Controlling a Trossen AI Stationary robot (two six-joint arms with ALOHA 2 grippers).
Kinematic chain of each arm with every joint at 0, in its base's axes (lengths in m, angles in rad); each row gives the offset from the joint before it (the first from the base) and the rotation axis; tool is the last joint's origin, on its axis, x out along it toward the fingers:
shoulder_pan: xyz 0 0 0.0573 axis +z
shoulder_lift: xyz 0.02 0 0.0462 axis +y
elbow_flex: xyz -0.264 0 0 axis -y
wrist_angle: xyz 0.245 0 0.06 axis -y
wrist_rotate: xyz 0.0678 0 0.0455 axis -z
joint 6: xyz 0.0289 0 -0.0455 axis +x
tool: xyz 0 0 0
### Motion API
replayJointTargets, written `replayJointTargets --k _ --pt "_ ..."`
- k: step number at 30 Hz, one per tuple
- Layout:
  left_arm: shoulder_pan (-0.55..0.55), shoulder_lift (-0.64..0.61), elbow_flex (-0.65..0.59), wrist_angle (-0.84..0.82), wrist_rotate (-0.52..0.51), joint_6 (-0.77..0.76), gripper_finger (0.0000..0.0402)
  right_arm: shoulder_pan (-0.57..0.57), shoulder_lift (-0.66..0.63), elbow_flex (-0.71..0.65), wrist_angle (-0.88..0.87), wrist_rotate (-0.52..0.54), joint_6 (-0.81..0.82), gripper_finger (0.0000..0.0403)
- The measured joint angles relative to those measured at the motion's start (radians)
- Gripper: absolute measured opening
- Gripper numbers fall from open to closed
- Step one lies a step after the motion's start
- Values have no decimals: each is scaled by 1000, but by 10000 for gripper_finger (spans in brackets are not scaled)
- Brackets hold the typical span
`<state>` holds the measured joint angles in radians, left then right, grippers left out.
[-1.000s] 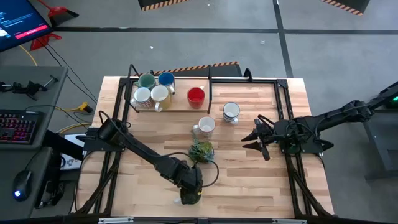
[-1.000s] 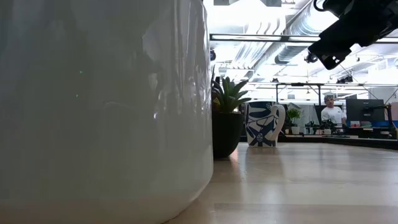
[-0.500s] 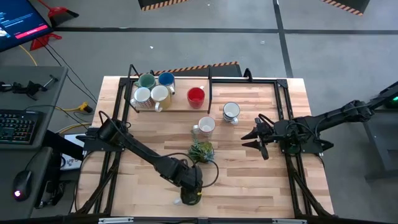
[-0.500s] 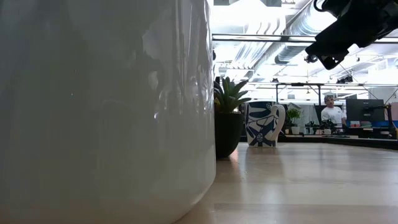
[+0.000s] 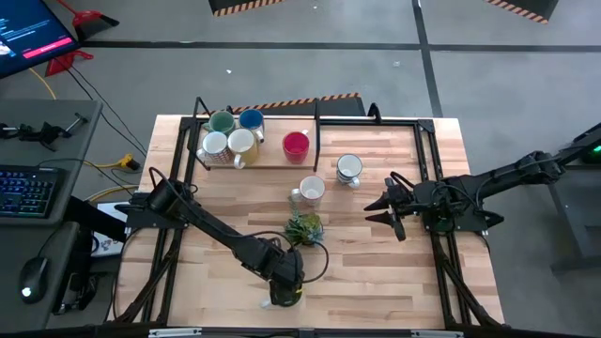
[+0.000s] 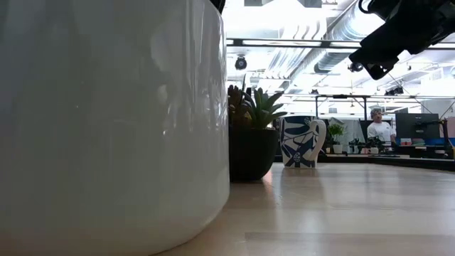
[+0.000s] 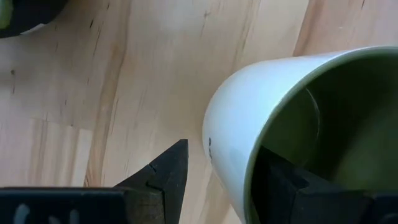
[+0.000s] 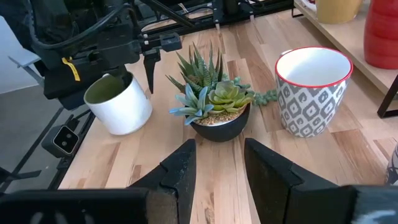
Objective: Place coffee mugs
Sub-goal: Put the white green mug on the shelf
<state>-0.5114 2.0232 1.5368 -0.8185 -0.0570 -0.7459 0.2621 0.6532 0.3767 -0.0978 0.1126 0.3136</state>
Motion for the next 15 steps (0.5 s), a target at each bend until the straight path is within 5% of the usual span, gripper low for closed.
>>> replayJointTargets --k 5,11,15 --pt "0 0 0 -11 0 25 116 0 0 0 0 0 0 116" --pt "1 0 0 -58 -3 14 21 0 0 0 0 0 0 116" --pt "1 0 -1 -77 -21 -53 10 0 0 0 0 0 0 116"
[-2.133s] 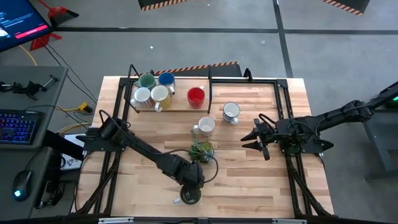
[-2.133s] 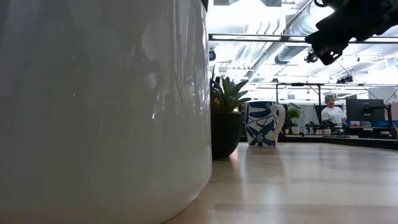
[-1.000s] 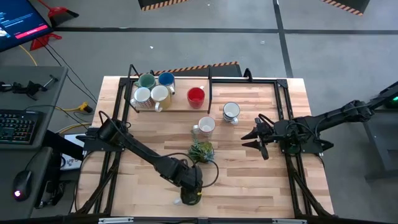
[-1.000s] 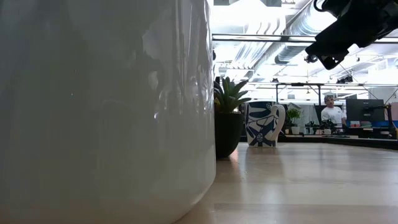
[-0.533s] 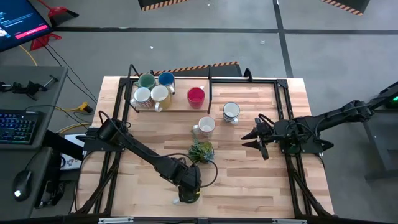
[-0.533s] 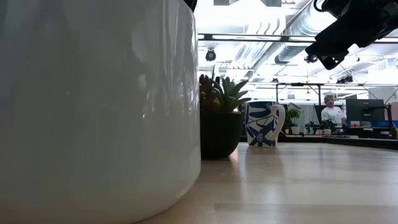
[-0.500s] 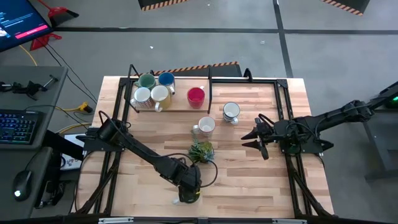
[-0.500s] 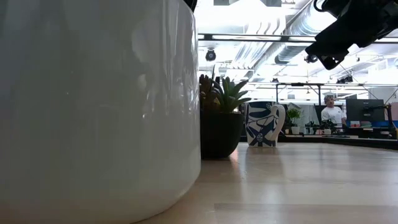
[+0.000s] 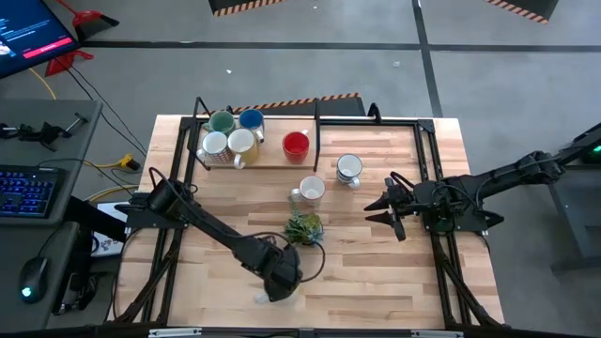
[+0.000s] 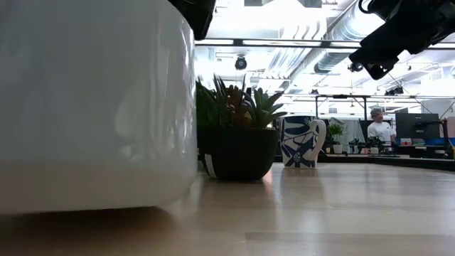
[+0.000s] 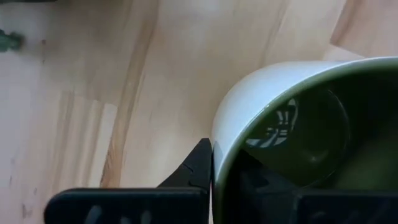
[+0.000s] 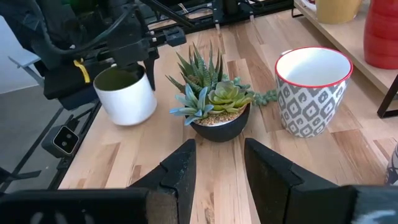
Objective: Place coffee mugs
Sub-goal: Put the white green mug on the shelf
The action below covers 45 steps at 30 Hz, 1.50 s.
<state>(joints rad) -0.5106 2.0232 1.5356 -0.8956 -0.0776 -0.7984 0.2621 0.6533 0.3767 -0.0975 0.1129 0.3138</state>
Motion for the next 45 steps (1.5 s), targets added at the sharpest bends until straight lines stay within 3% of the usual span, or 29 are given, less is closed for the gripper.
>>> replayJointTargets --k 7,11,20,24,30,45 --pt "0 0 3 -17 -45 -4 8 0 0 0 0 0 0 116" --pt "2 -18 32 -108 -75 -3 8 0 0 0 0 1 0 116" --pt "7 -229 64 -262 -80 -25 8 0 1 0 0 36 0 116" --pt "28 -321 66 -404 -69 -50 8 0 1 1 4 43 -4 116" --pt "166 -392 65 -551 -134 -138 8 0 1 1 6 44 -4 116" --pt "570 -392 64 -516 -128 -11 8 0 1 1 11 66 22 116"
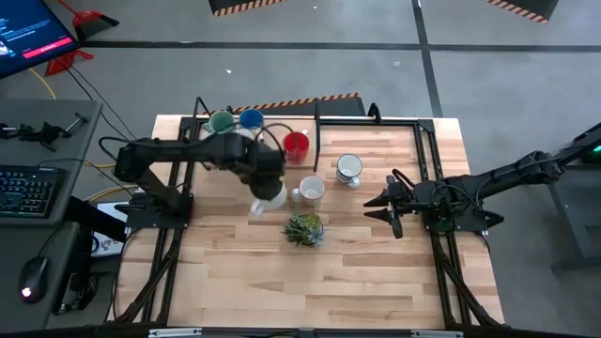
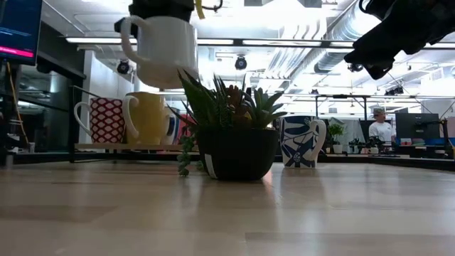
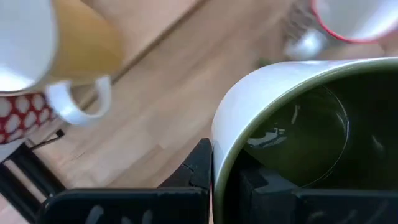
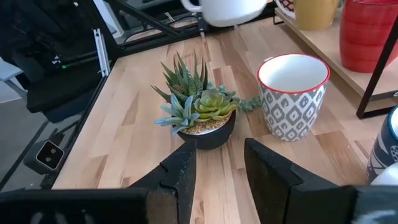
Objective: Place coffee mugs
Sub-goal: Put the white green mug on the shelf
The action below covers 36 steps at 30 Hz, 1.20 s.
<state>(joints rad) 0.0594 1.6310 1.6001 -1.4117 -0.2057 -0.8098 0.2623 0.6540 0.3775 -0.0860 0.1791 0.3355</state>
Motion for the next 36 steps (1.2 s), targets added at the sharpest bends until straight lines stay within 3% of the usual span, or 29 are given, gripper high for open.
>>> replayJointTargets --k 25,36 --pt "266 161 1 27 -18 82 8 0 0 0 0 12 -1 116" --pt "303 159 1 75 -50 115 8 0 0 0 0 12 -3 116"
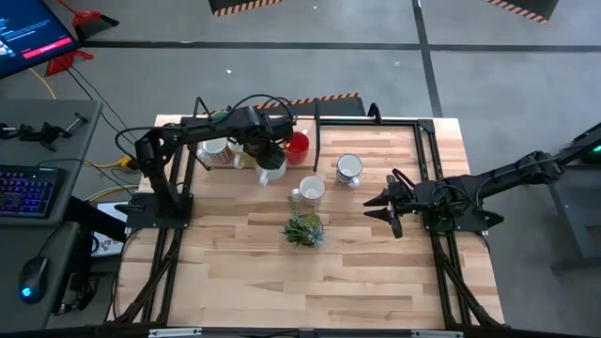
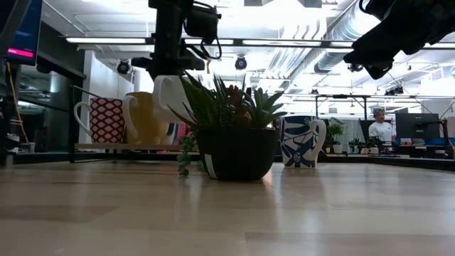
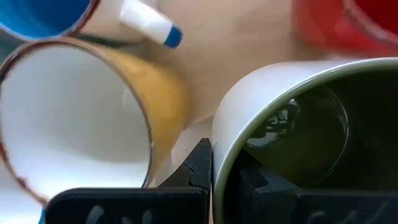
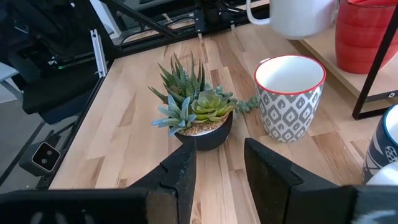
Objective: Place coffee mugs
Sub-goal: Put the white green mug on the shelf
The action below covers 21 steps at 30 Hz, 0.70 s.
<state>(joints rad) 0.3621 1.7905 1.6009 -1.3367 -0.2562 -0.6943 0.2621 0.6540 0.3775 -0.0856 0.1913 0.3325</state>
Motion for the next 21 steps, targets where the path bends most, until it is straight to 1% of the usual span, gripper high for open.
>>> replayJointTargets --k 9,16,21 --pt "34 22 0 17 -43 26 8 0 0 0 0 0 3 116" --pt "37 88 0 31 -44 58 8 0 0 0 0 0 3 116" --pt "41 95 0 43 -42 79 8 0 0 0 0 0 3 116"
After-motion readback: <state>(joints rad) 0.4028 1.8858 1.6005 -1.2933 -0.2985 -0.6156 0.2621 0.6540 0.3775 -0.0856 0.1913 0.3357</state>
